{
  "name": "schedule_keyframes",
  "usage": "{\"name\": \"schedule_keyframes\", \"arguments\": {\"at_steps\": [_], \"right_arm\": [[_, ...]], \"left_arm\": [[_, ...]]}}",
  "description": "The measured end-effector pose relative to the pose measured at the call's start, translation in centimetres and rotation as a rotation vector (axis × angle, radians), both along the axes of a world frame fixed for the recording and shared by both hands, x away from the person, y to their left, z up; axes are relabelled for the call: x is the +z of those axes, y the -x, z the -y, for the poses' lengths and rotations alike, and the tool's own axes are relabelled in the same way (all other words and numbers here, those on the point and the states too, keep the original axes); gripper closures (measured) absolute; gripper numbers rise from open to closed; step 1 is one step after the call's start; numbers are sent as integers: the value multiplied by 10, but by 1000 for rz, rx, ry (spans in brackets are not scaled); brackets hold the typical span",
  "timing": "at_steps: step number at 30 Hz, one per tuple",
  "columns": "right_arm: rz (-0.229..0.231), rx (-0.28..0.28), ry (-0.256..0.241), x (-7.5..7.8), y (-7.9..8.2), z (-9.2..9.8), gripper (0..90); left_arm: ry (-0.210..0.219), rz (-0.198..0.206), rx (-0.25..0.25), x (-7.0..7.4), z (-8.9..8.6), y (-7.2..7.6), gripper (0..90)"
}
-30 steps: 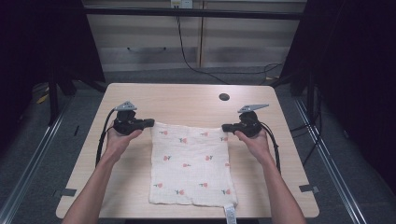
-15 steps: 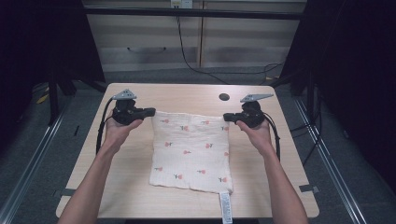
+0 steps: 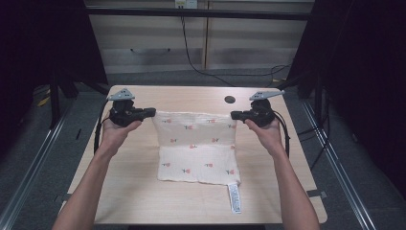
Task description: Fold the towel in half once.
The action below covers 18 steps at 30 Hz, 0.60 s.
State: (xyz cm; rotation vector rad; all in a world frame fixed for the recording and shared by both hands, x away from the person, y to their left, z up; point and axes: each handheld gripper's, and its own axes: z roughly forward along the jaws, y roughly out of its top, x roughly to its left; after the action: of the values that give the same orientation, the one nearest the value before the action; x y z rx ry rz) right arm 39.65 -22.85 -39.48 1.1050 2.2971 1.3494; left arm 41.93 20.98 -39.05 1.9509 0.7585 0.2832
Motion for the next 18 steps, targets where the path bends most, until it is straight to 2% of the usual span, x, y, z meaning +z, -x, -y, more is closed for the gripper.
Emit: {"name": "schedule_keyframes", "arguments": {"at_steps": [5, 10, 12, 15, 18], "right_arm": [[-11, 17, -3, -13, 8, 0, 878], [1, 31, -24, -17, 23, 5, 877], [8, 39, -37, -17, 30, 6, 877], [7, 51, -31, -21, 42, 7, 877], [3, 59, -36, -26, 52, 9, 877]], "left_arm": [[8, -11, -15, -11, -4, 9, 882], [46, 0, -20, -14, -11, 22, 882], [82, -10, -21, -18, -12, 28, 882], [56, -10, -43, -24, -11, 37, 882], [57, -6, -58, -26, -12, 46, 882]]}}
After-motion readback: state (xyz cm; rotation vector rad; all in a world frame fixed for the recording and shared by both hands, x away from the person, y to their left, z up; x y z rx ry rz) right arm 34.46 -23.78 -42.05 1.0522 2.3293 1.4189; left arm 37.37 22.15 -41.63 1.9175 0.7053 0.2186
